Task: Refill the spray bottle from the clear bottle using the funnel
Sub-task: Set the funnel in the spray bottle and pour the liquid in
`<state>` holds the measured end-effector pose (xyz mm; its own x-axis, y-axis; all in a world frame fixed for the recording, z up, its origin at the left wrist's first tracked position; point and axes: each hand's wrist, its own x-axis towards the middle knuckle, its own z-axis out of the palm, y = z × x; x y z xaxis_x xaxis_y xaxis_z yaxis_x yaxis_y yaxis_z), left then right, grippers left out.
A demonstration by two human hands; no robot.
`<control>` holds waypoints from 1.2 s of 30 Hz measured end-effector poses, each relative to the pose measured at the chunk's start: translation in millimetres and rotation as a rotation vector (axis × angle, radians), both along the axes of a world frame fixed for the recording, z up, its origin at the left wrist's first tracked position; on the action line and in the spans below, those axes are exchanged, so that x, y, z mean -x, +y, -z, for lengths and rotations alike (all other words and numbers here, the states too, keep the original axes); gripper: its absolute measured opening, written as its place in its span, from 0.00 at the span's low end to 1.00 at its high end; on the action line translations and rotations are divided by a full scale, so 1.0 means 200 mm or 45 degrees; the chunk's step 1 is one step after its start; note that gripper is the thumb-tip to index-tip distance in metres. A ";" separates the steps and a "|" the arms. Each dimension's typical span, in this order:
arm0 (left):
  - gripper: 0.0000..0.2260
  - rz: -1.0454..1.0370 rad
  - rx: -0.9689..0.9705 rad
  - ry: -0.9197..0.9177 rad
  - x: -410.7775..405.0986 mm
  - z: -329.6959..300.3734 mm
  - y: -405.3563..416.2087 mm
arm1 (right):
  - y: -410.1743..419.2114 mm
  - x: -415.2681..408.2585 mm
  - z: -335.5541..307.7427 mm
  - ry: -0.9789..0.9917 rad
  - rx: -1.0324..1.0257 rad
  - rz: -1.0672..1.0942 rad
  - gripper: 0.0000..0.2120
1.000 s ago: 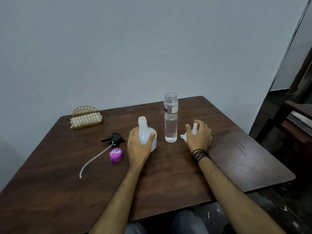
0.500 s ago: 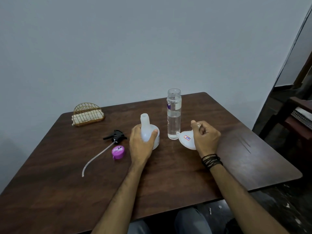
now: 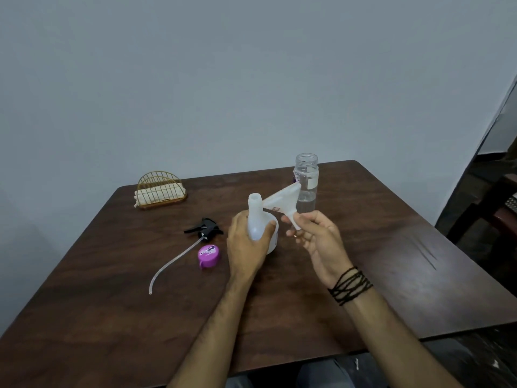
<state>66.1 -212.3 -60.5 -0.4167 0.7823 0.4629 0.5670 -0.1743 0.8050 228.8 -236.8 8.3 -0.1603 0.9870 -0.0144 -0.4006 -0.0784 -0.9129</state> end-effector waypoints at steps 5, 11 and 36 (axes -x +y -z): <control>0.28 0.023 -0.019 0.016 0.00 -0.01 -0.02 | 0.03 0.15 -0.06 0.301 0.271 -0.204 0.17; 0.27 0.071 -0.017 -0.053 0.00 -0.01 -0.04 | 0.06 0.24 -0.14 0.468 0.227 -0.301 0.13; 0.27 0.045 -0.013 0.011 0.01 0.00 -0.02 | 0.31 0.34 -0.11 -0.338 -0.283 0.108 0.15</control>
